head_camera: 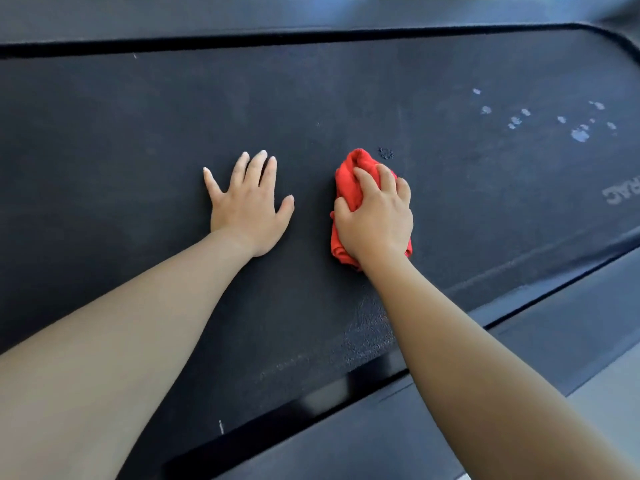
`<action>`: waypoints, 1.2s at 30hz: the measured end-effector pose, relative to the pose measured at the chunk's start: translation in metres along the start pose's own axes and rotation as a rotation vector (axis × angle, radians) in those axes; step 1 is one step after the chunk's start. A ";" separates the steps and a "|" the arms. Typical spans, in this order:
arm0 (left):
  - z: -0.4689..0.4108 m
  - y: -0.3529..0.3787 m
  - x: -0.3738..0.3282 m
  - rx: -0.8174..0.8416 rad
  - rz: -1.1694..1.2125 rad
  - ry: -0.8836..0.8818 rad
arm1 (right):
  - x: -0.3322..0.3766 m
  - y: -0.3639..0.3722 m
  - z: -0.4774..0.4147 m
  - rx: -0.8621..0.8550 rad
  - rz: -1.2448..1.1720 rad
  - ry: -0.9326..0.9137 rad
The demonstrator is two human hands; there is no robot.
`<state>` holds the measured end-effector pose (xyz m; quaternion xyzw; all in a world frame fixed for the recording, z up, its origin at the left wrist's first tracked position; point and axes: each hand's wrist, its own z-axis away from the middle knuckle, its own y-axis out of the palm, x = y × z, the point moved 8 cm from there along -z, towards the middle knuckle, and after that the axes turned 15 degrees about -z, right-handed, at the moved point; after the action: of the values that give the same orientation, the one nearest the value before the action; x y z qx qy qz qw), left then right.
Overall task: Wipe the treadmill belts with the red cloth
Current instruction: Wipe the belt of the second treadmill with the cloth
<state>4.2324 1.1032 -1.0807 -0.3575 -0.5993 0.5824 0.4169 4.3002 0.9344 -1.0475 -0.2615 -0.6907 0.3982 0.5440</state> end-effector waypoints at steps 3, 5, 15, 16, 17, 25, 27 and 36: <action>0.000 0.001 0.001 0.000 -0.024 -0.011 | 0.000 0.002 -0.013 0.029 -0.013 -0.036; 0.000 0.000 -0.001 -0.004 -0.028 -0.001 | 0.000 0.002 -0.023 0.028 -0.014 -0.057; -0.002 0.001 0.001 -0.017 0.067 0.005 | 0.003 0.002 -0.054 0.048 0.030 -0.040; -0.002 0.001 0.000 -0.010 0.068 0.009 | 0.002 0.001 -0.044 0.054 0.040 -0.032; -0.003 0.000 0.000 -0.007 0.065 0.012 | 0.001 0.000 -0.034 0.055 0.053 -0.034; -0.024 -0.014 -0.015 -0.015 0.178 0.041 | -0.002 -0.002 -0.041 0.048 0.056 -0.115; -0.049 -0.018 -0.028 -0.031 0.202 0.036 | -0.002 0.000 -0.064 0.057 0.034 -0.161; -0.140 -0.012 -0.048 -0.022 0.153 -0.366 | 0.000 0.017 -0.163 0.198 -0.042 -0.389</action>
<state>4.3801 1.1144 -1.0762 -0.2947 -0.6426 0.6609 0.2517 4.4552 0.9866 -1.0469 -0.1105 -0.7457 0.4954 0.4316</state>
